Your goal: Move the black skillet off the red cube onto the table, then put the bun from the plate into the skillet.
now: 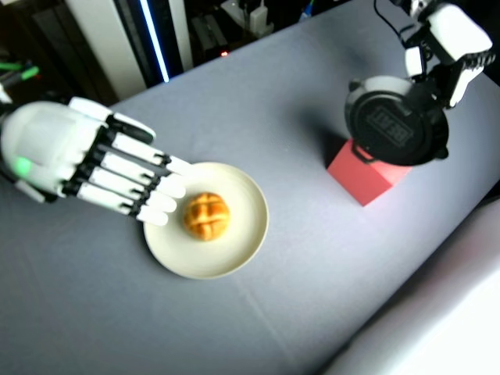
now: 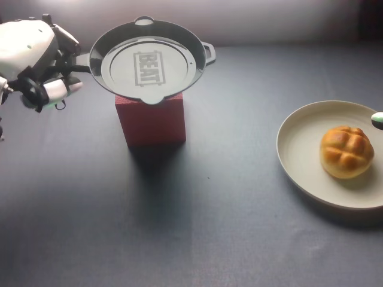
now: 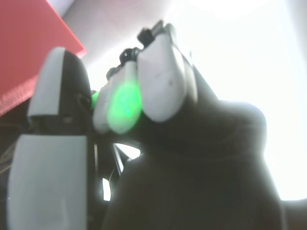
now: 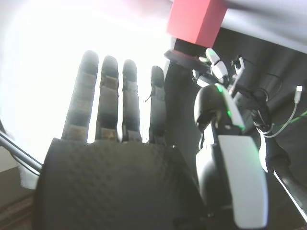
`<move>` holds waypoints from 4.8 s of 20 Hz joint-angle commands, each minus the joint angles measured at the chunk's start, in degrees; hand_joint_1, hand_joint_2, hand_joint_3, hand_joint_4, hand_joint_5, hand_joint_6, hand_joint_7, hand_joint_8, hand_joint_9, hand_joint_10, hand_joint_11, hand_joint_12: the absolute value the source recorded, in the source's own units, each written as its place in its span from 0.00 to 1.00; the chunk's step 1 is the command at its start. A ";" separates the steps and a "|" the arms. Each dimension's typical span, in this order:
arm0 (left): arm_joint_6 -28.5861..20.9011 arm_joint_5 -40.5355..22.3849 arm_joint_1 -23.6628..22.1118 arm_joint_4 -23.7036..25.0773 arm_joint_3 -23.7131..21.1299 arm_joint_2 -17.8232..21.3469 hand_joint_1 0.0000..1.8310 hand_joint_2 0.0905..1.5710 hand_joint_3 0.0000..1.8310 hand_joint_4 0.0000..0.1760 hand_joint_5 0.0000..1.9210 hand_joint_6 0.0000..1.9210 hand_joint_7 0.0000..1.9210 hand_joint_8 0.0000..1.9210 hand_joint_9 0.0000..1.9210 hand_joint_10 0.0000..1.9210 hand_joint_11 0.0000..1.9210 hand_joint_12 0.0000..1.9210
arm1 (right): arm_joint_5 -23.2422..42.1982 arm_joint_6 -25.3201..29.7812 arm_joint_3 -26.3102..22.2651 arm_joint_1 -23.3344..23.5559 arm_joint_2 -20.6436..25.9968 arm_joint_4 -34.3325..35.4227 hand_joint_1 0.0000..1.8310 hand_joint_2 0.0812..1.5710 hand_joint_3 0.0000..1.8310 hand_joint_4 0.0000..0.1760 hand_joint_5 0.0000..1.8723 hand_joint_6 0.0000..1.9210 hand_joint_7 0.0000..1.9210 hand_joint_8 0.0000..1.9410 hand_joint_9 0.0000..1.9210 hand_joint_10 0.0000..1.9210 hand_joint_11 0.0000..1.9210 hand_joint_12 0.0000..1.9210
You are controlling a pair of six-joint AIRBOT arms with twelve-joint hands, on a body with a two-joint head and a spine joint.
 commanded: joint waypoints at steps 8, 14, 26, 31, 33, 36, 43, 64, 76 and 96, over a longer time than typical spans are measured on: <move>-3.65 -19.86 7.38 5.96 -9.22 6.13 0.83 0.76 0.00 0.00 0.63 1.00 0.74 1.00 0.83 1.00 0.87 1.00 | 6.97 0.51 0.37 0.20 -0.30 0.93 0.13 0.87 0.00 0.29 0.24 0.00 0.18 0.00 0.17 0.00 0.16 0.03; -4.27 -22.45 11.90 12.99 -14.94 7.59 0.82 0.76 0.00 0.00 0.70 1.00 0.78 1.00 0.85 1.00 0.87 1.00 | 6.99 0.51 0.59 0.25 -0.38 1.29 0.08 0.89 0.00 0.26 0.24 0.00 0.18 0.00 0.17 0.00 0.17 0.03; -0.33 -8.37 14.46 10.22 -13.16 2.48 0.74 0.71 0.00 0.00 0.58 1.00 0.63 1.00 0.70 1.00 0.74 1.00 | 6.97 0.51 0.78 0.28 -0.69 1.29 0.06 0.90 0.00 0.27 0.26 0.00 0.20 0.00 0.18 0.00 0.18 0.03; 2.03 -4.92 14.52 10.32 -13.44 1.62 0.61 0.65 0.00 0.00 0.40 0.95 0.41 1.00 0.47 1.00 0.50 1.00 | 6.89 0.54 0.77 0.27 -0.69 1.31 0.08 0.90 0.00 0.24 0.24 0.00 0.19 0.00 0.17 0.00 0.16 0.02; 2.13 -5.09 14.60 10.18 -13.63 1.72 0.53 0.65 0.00 0.00 0.35 0.84 0.37 0.90 0.40 0.96 0.40 1.00 | 6.89 0.80 0.75 0.26 -0.69 1.31 0.10 0.89 0.00 0.29 0.24 0.00 0.18 0.00 0.17 0.00 0.16 0.02; 2.23 -5.85 15.02 10.17 -14.36 2.51 0.47 0.65 0.00 0.00 0.29 0.73 0.33 0.73 0.36 0.79 0.32 0.84 | 6.89 0.88 0.62 0.23 -0.69 1.31 0.14 0.89 0.00 0.29 0.25 0.00 0.19 0.00 0.17 0.00 0.17 0.02; 2.24 -10.65 17.07 10.28 -17.54 5.59 0.49 0.64 0.00 0.00 0.30 0.37 0.36 0.36 0.35 0.41 0.26 0.56 | 6.89 1.12 1.18 1.15 -0.70 1.28 0.28 0.81 0.00 0.23 0.21 0.00 0.18 0.00 0.16 0.00 0.17 0.02; -0.19 -29.03 21.98 13.86 -24.70 10.29 0.39 0.68 0.00 0.00 0.28 0.00 0.27 0.00 0.25 0.00 0.07 0.51 | -31.42 -4.46 15.32 22.96 -10.18 -10.27 0.73 0.69 0.00 0.00 0.52 0.50 0.54 0.43 0.46 0.51 0.24 0.66; -0.57 -36.41 24.79 11.52 -25.60 11.79 0.32 0.71 0.00 0.00 0.28 0.00 0.27 0.00 0.24 0.01 0.00 0.54 | -14.49 0.99 8.39 31.10 -11.19 -26.64 0.67 0.75 0.00 0.00 0.45 0.51 0.44 0.74 0.39 0.73 0.37 0.80; -0.58 -43.49 29.00 5.60 -26.36 13.08 0.00 0.91 0.00 0.00 0.28 0.00 0.31 0.00 0.29 0.02 0.00 0.69 | -26.92 6.42 10.11 38.98 -25.92 -41.04 0.36 0.61 0.00 0.24 0.09 0.32 0.14 0.04 0.11 0.04 0.00 0.37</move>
